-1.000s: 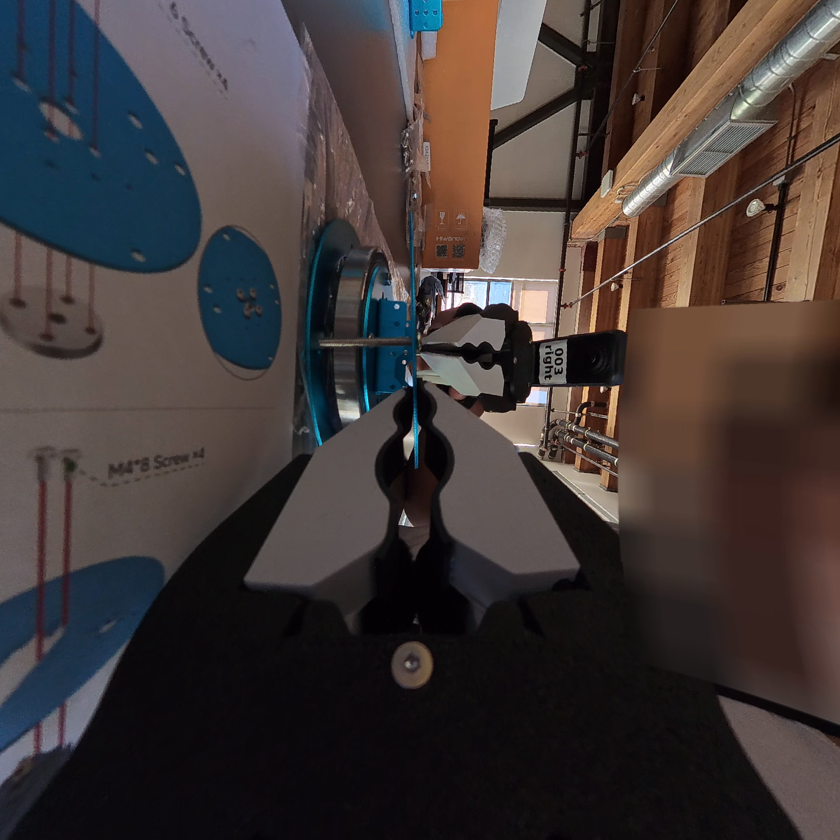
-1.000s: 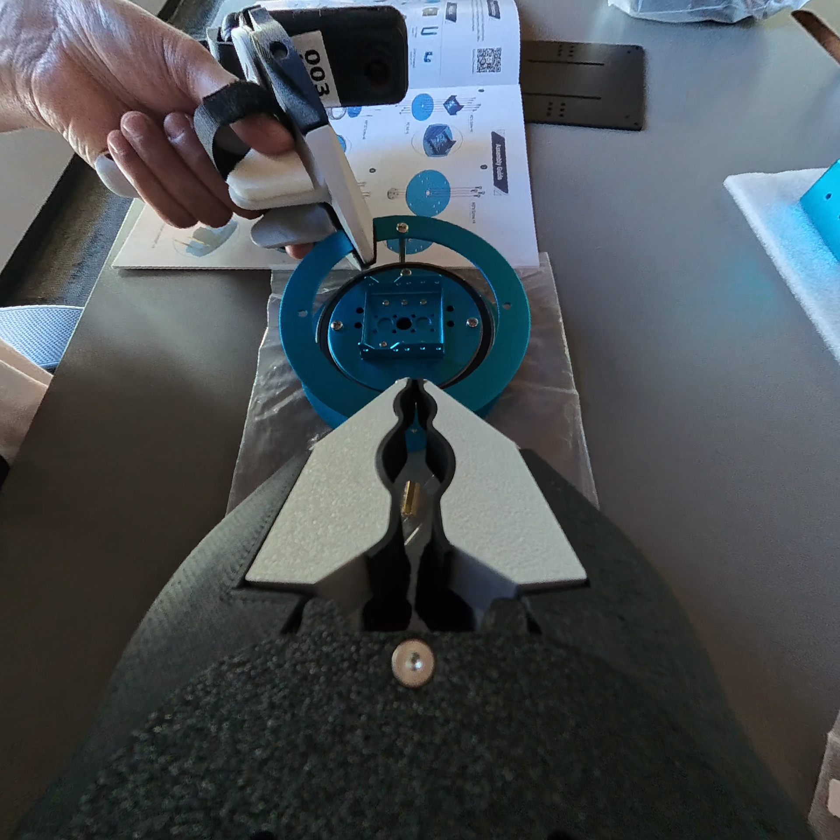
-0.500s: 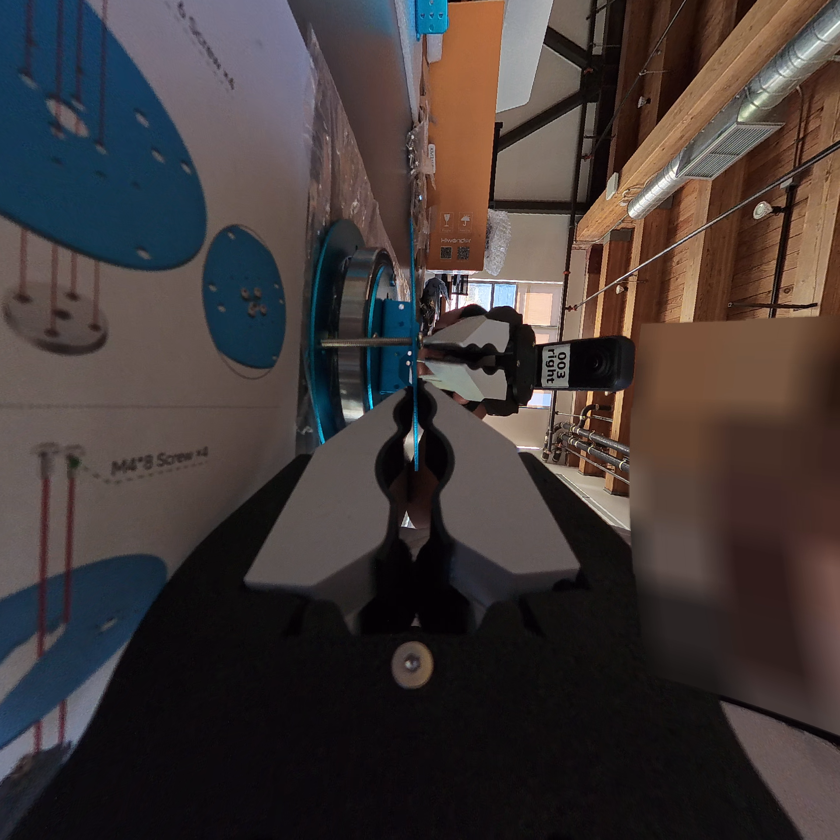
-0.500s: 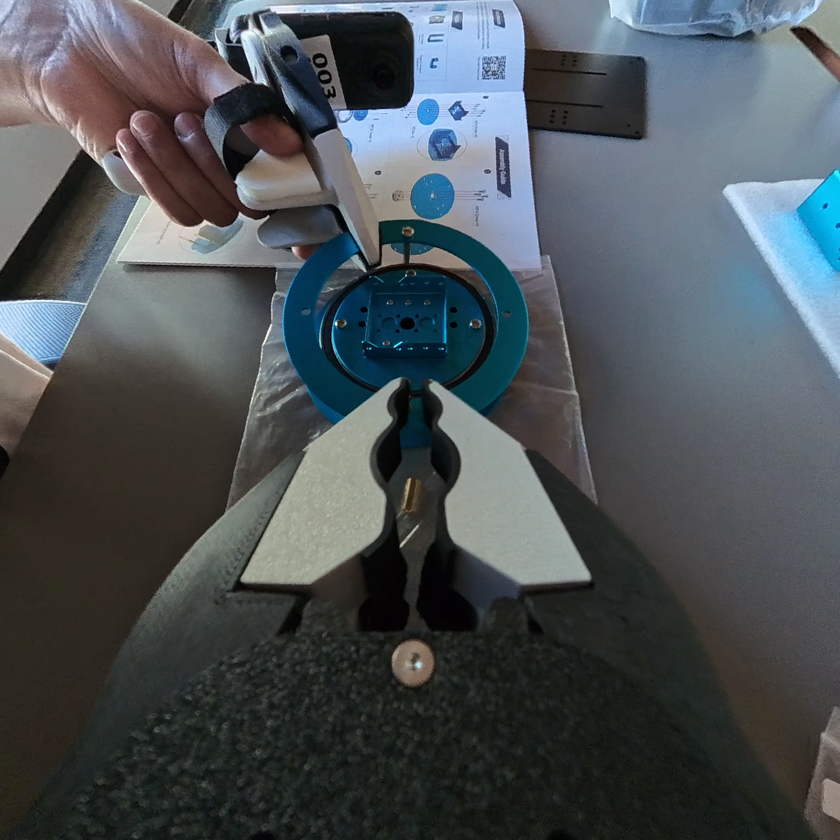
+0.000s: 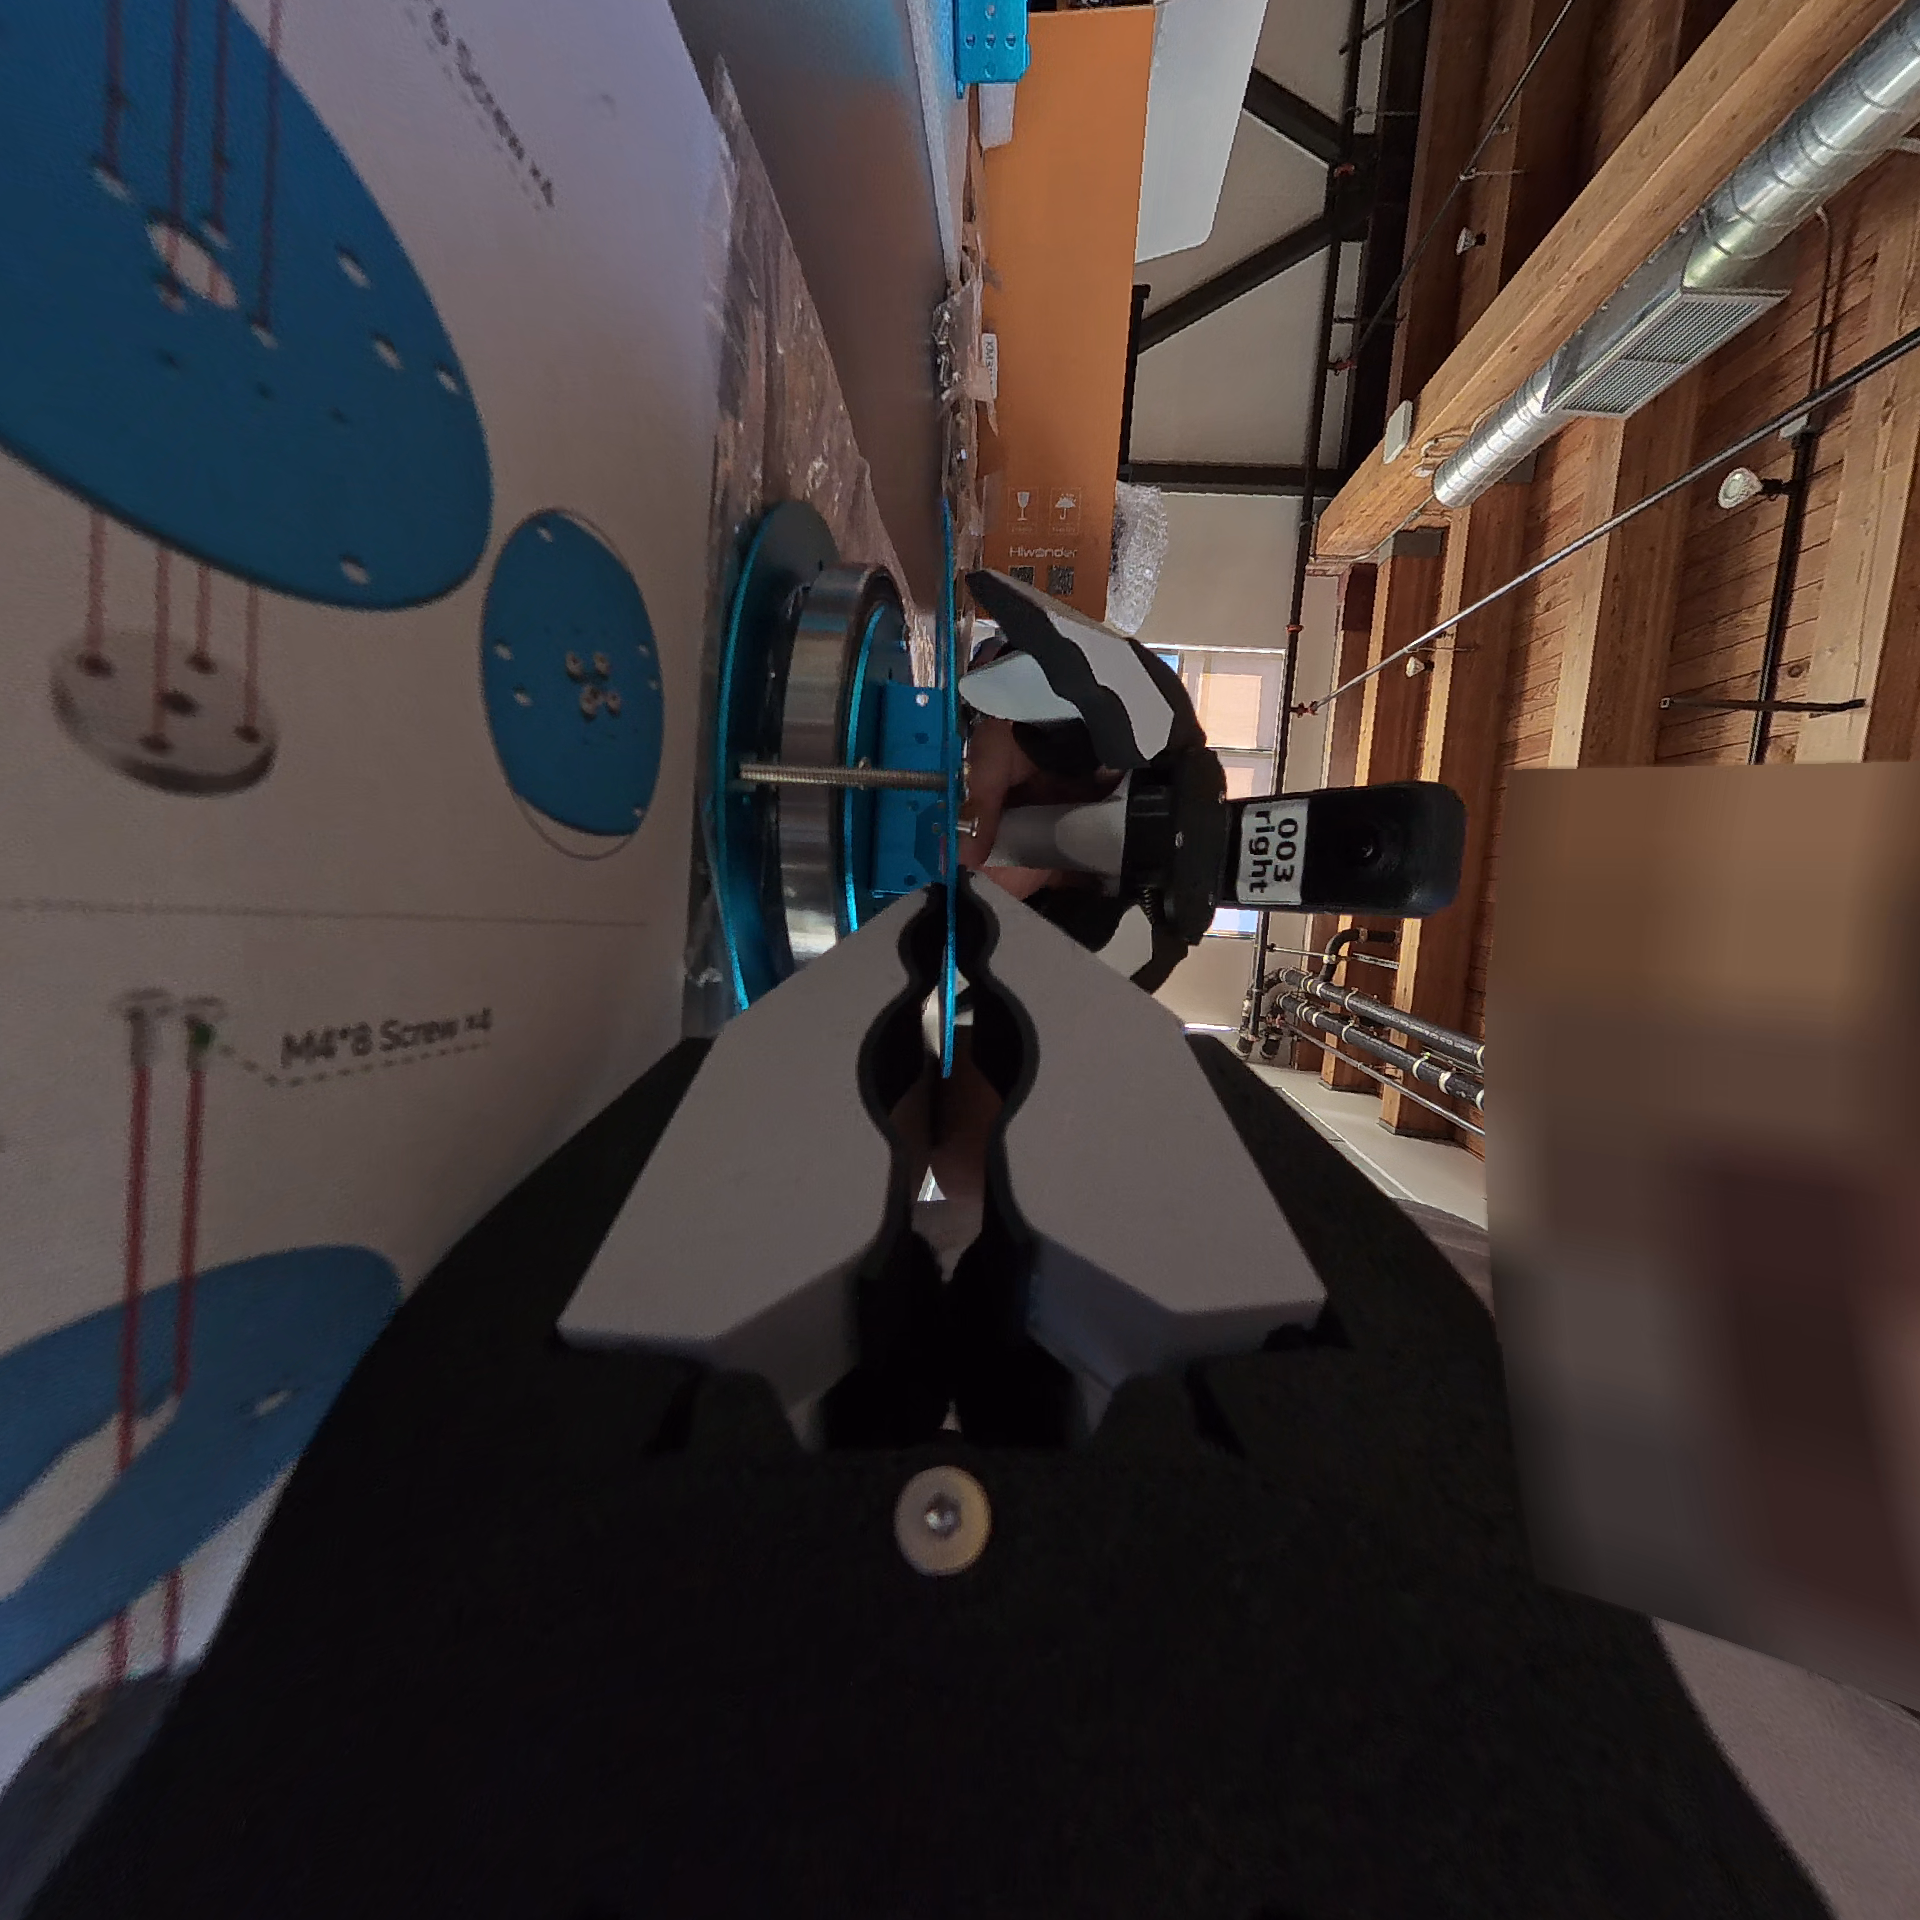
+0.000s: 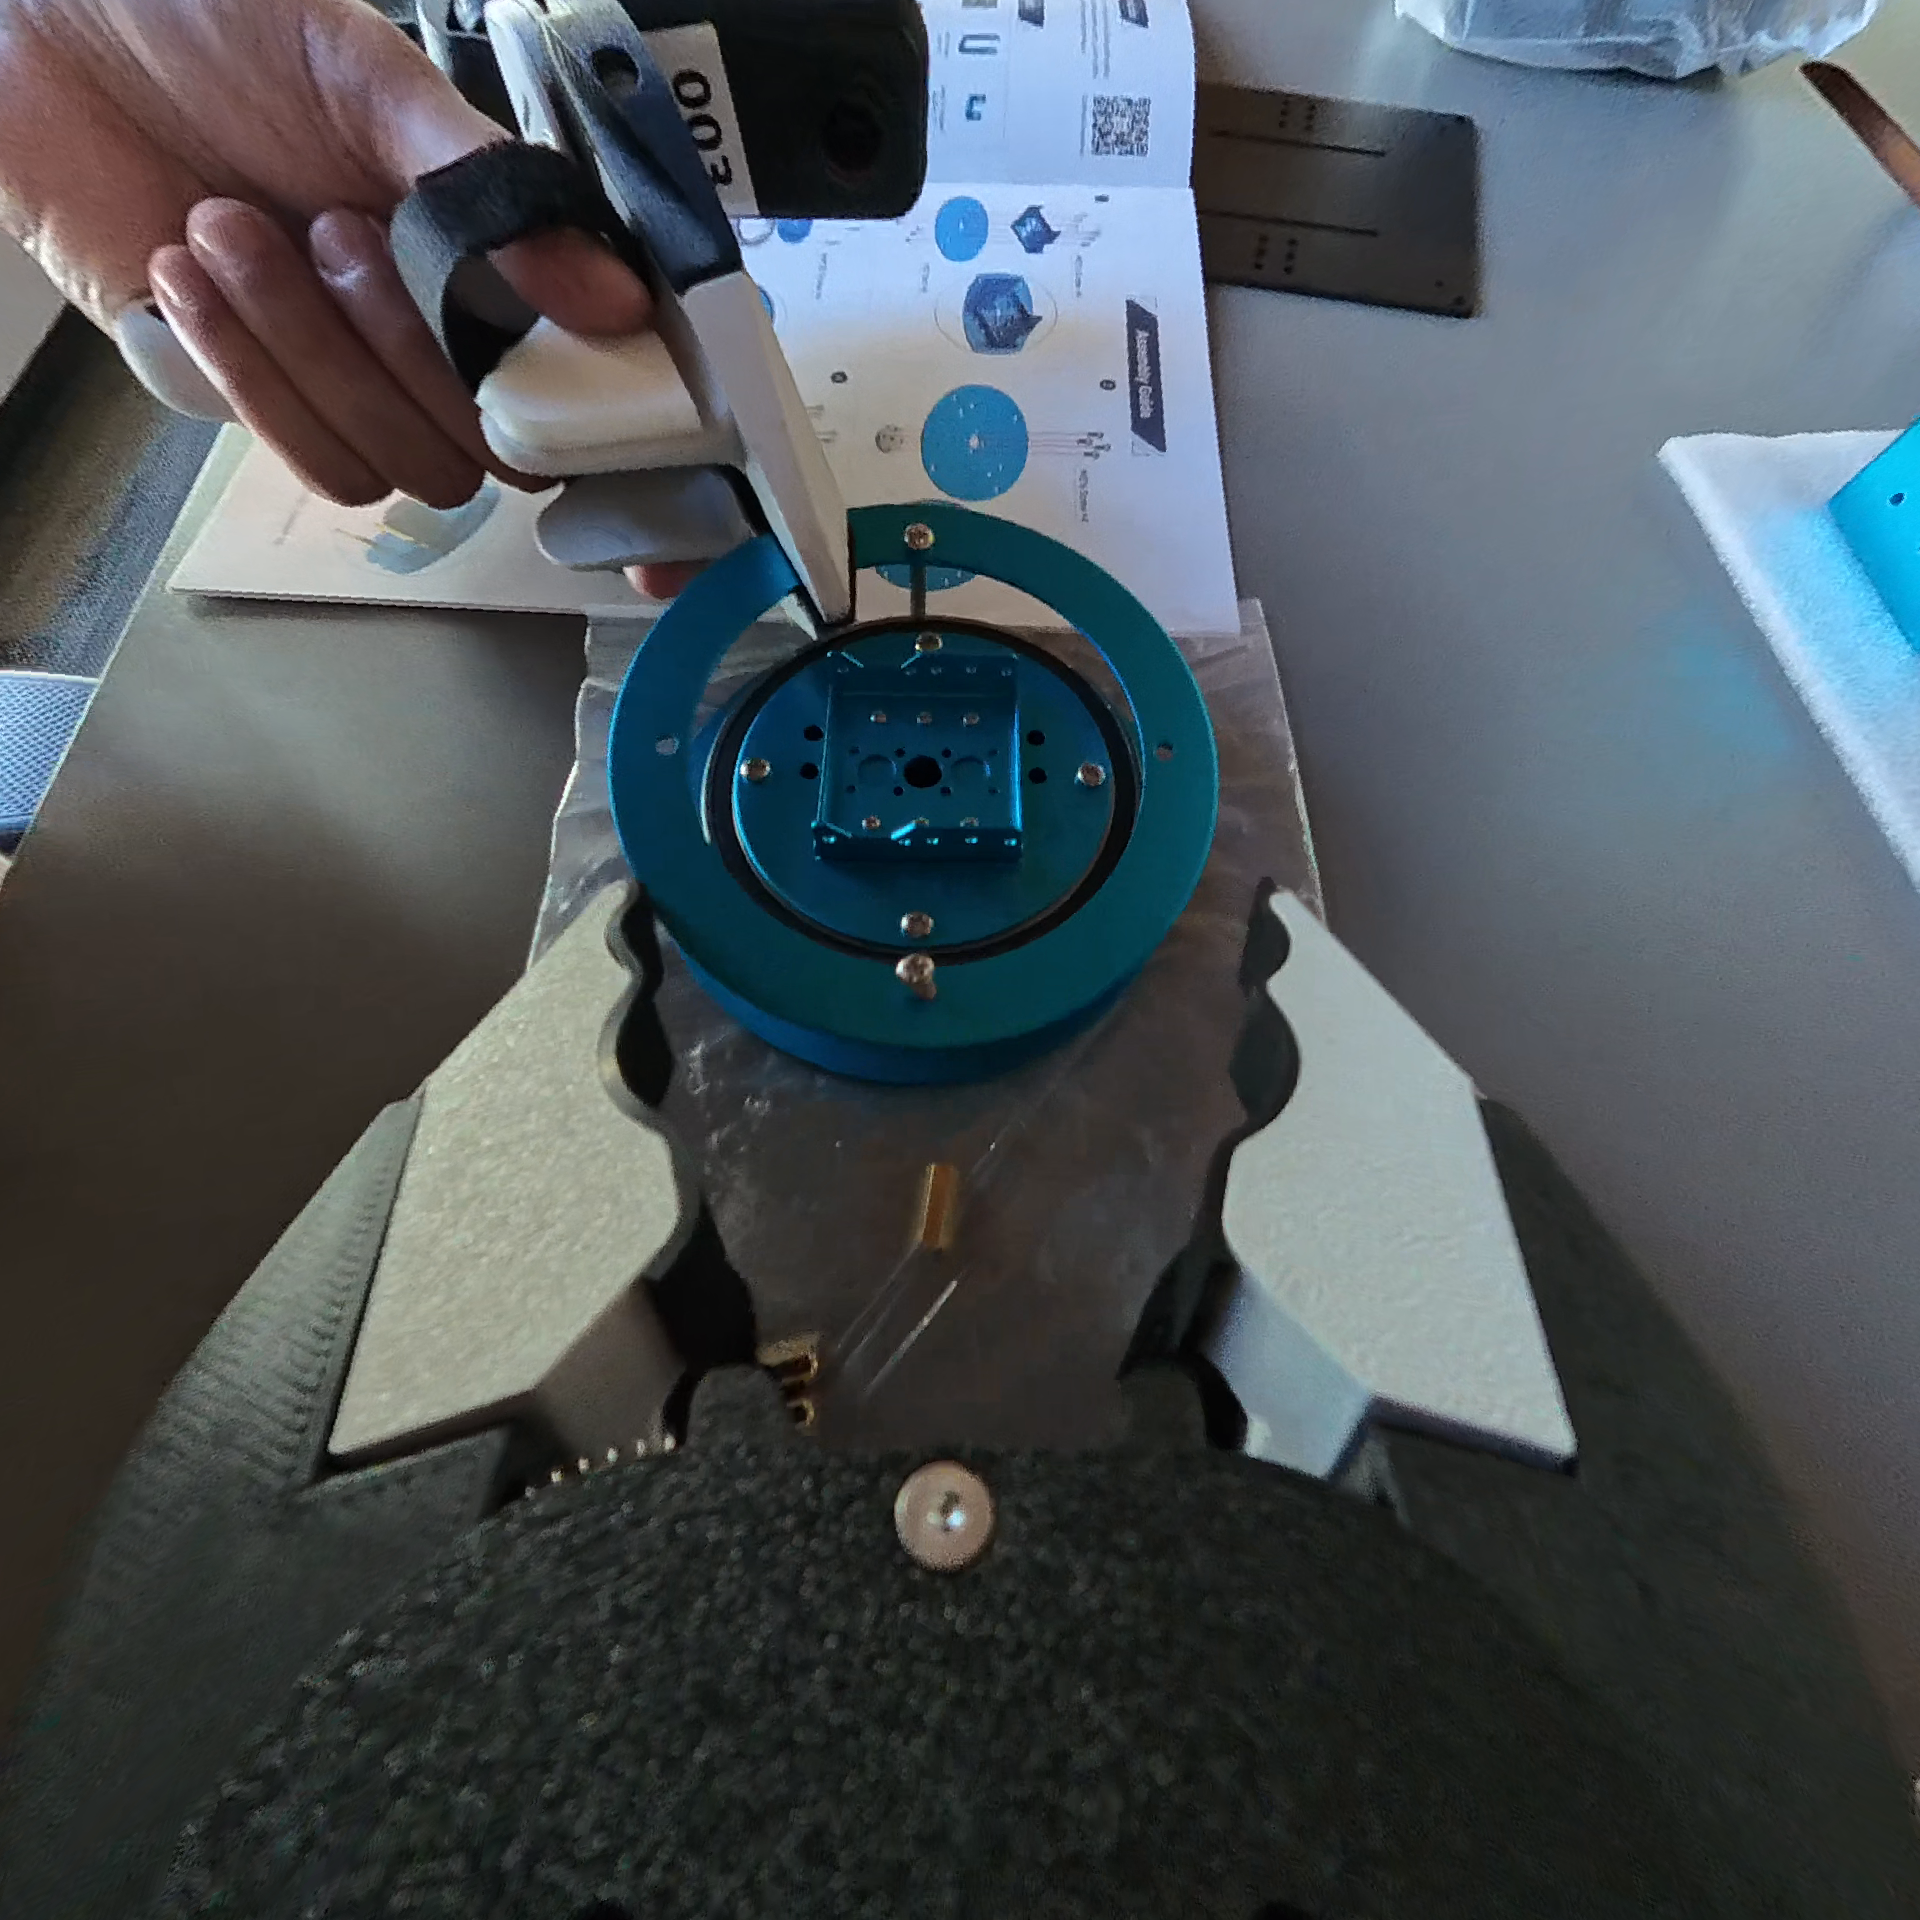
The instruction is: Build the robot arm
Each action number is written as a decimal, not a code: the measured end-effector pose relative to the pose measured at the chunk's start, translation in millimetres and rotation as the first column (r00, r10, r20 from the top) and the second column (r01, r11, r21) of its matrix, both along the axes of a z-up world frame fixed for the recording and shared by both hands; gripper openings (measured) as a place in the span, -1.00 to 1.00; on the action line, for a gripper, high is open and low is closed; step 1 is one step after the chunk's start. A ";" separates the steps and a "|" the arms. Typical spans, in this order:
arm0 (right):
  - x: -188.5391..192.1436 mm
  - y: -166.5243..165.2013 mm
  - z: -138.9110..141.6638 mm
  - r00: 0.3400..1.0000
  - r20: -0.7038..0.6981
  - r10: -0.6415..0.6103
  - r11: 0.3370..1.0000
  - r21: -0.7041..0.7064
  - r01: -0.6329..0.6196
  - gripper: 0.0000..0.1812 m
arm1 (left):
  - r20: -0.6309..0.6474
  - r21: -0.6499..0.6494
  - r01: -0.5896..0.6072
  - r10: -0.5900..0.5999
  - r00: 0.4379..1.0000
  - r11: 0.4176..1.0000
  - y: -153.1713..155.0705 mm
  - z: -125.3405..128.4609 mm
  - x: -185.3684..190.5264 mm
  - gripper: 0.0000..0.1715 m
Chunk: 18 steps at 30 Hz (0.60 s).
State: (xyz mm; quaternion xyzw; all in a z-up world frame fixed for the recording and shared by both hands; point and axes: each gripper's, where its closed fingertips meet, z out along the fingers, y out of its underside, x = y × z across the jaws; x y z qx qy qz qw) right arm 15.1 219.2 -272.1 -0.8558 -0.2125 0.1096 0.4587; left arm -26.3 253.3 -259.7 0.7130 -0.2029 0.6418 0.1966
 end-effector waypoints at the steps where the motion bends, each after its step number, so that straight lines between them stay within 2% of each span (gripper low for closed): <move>1: -1.6 2.3 -1.1 1.000 0.005 -0.002 1.000 -0.016 0.002 0.24 | 0.000 0.000 -0.002 0.002 1.000 1.000 0.7 -0.2 -0.3 -1.00; 8: -13.2 9.1 -5.3 1.000 -0.004 0.014 0.999 -0.050 -0.014 0.26 | 0.006 -0.008 0.004 -0.004 1.000 1.000 -0.3 0.4 -0.8 -1.00; 12: -12.2 6.0 -9.2 0.999 0.035 0.022 0.998 -0.057 -0.020 0.25 | 0.006 -0.008 0.006 -0.006 1.000 1.000 -0.7 0.2 -0.3 -1.00; 18: -5.9 1.3 -9.2 1.000 -0.001 0.017 0.998 -0.060 -0.017 0.20 | 0.008 -0.011 0.005 -0.005 1.000 1.000 -2.2 0.6 0.9 -1.00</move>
